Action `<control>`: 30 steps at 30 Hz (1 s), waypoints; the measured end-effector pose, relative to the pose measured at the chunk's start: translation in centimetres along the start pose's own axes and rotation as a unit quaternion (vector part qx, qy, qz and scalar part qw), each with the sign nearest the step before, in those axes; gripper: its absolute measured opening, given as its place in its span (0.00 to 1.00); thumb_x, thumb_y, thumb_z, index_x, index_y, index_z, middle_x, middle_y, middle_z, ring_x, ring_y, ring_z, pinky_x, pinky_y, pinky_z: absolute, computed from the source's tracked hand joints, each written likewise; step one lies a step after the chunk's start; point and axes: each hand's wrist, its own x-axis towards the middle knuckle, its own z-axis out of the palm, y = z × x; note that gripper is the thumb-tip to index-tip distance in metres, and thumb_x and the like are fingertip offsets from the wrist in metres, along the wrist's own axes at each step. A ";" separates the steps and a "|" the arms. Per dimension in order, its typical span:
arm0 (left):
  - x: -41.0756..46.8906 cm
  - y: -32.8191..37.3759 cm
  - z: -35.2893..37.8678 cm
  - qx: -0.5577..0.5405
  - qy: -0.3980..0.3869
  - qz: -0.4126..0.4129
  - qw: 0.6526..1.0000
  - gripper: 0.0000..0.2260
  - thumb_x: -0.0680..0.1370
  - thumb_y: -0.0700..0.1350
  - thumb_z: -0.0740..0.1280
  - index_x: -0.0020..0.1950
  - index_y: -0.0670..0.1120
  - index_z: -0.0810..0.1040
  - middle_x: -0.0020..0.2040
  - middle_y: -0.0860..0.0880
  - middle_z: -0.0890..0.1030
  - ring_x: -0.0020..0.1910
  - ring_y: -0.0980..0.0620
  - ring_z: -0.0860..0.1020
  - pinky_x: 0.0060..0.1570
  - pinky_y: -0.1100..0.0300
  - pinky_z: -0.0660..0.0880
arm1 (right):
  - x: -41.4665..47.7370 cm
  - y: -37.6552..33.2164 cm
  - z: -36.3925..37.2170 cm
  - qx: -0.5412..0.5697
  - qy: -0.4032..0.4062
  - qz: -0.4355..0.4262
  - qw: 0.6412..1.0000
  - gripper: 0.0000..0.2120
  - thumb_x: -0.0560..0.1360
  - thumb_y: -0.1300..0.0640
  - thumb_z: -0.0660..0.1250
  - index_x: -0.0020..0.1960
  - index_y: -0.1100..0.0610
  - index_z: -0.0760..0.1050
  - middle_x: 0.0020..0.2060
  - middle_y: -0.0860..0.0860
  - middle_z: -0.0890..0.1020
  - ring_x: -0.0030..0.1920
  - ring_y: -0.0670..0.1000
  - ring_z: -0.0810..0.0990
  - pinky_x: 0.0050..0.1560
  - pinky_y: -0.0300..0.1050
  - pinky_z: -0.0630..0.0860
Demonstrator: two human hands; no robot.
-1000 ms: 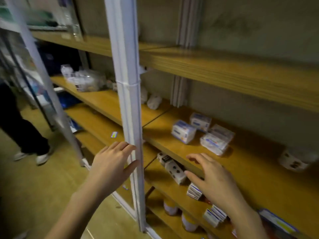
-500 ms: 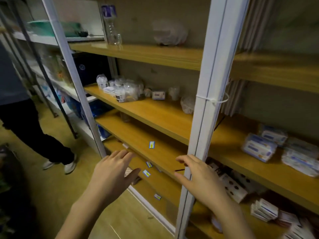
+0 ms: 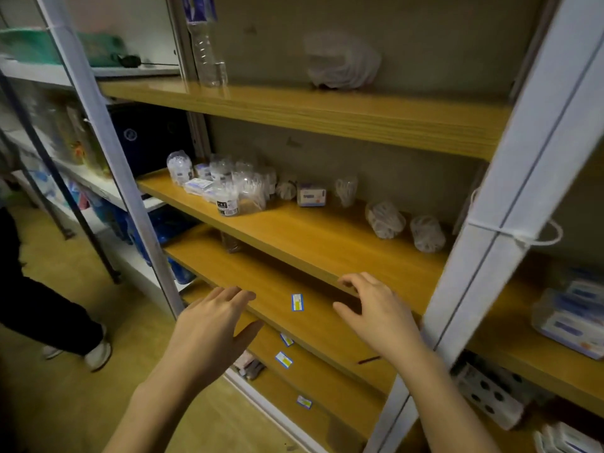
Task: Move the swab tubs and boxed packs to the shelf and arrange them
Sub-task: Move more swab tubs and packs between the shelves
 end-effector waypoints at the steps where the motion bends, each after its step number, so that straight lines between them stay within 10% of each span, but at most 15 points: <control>1: 1.1 -0.7 0.3 0.000 0.000 0.003 1.000 0.19 0.70 0.57 0.69 0.57 0.50 0.77 0.50 0.52 0.81 0.49 0.52 0.80 0.42 0.58 0.79 | 1.5 -0.1 0.4 0.002 0.005 0.009 1.000 0.19 0.76 0.46 0.62 0.66 0.47 0.66 0.62 0.43 0.71 0.61 0.46 0.71 0.55 0.41 0.70; 9: 10.8 -4.6 2.2 -0.022 0.009 0.065 0.998 0.21 0.76 0.59 0.59 0.66 0.53 0.68 0.62 0.55 0.74 0.60 0.55 0.72 0.53 0.61 0.72 | 12.7 0.8 1.4 -0.002 0.052 0.103 0.993 0.21 0.75 0.48 0.63 0.66 0.49 0.66 0.64 0.48 0.71 0.64 0.51 0.68 0.59 0.48 0.70; 30: 27.5 -4.4 7.9 -0.137 -0.010 0.210 0.968 0.18 0.74 0.61 0.60 0.60 0.55 0.73 0.57 0.55 0.77 0.55 0.50 0.77 0.45 0.56 0.73 | 22.2 7.0 2.0 -0.174 0.100 0.323 0.925 0.32 0.75 0.47 0.60 0.74 0.55 0.51 0.68 0.58 0.66 0.67 0.60 0.66 0.66 0.53 0.62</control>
